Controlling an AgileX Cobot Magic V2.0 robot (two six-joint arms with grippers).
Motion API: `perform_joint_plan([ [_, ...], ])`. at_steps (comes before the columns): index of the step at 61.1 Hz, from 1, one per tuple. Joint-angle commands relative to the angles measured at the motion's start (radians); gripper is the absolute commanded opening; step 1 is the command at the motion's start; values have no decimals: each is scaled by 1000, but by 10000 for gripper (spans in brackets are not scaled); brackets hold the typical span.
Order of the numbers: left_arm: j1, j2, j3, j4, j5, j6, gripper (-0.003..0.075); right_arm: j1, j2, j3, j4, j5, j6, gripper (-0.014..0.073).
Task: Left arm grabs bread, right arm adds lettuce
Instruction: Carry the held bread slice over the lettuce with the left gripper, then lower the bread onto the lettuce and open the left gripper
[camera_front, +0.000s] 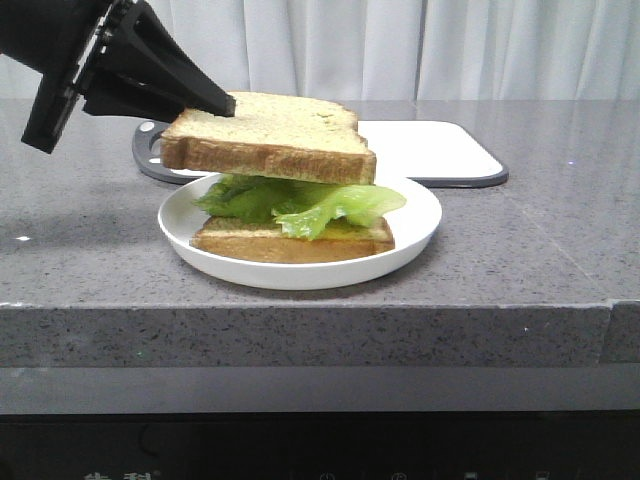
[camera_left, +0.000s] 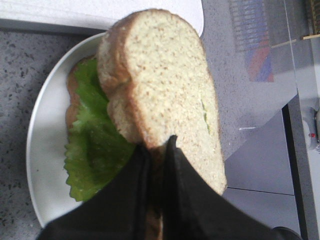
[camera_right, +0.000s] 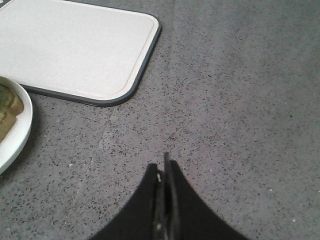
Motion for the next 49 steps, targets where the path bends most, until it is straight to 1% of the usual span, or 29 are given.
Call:
perform_joint_plan([
  [1, -6, -35, -30, -32, 31, -4, 32, -1, -6, -26, 1, -83, -1, -60],
  [12, -6, -35, -30, -6, 38, -4, 174, -1, -6, -26, 8, -84, -1, -60],
  [23, -6, -35, -30, 22, 38, -4, 328, -1, -6, -26, 9, -84, -1, -60],
  [26, -6, -35, -30, 24, 39, -4, 380, -1, -6, -26, 9, -84, -1, -60],
  [32, -4, -35, -30, 41, 42, -4, 440, -1, -6, -26, 10, -84, -1, -60],
  [49, 4, -43, -30, 167, 58, -74, 451, -1, -6, -26, 11, -88, -1, -60],
])
